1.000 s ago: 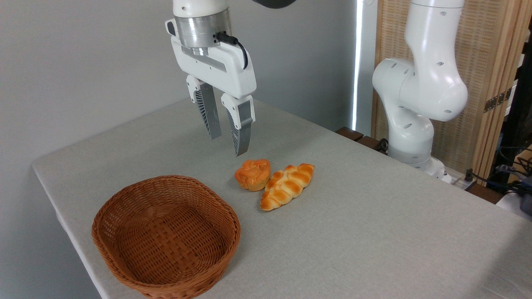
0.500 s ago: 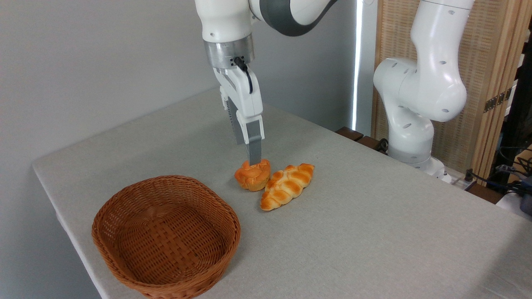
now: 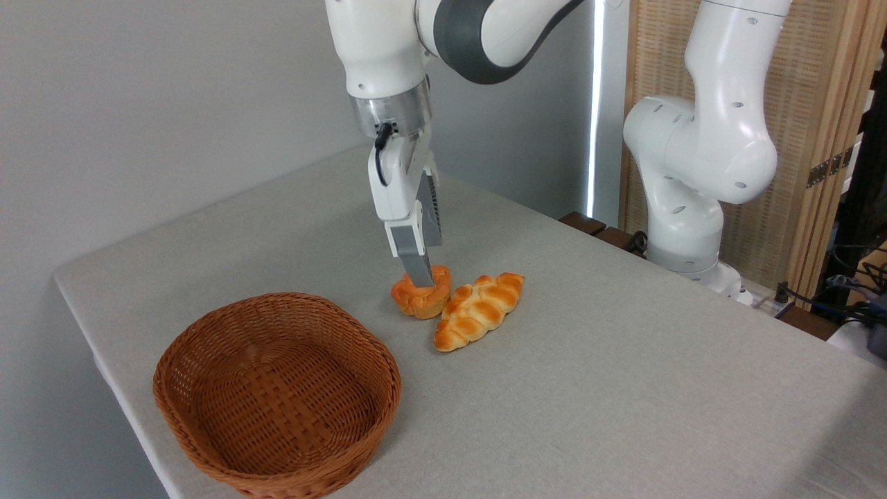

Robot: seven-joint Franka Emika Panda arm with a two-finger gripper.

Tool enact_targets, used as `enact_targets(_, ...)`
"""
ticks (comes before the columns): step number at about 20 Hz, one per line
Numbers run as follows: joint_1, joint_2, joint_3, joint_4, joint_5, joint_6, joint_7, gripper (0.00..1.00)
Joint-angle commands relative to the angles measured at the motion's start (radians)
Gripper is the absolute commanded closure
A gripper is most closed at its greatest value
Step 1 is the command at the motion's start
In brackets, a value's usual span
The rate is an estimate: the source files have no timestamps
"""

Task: Put bread into the basket
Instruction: 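Lower the open gripper down onto the round orange bun, then close the gripper fingers around the round orange bun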

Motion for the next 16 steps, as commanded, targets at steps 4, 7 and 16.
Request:
enact_targets(4, -0.067, -0.003, 0.016, -0.043, -0.01, 0.033, 0.156, 0.0)
enact_targets(7, -0.085, 0.0, 0.016, -0.061, 0.004, 0.068, 0.198, 0.0)
enact_targets(16, -0.11, 0.0, 0.017, -0.113, 0.064, 0.102, 0.221, 0.0)
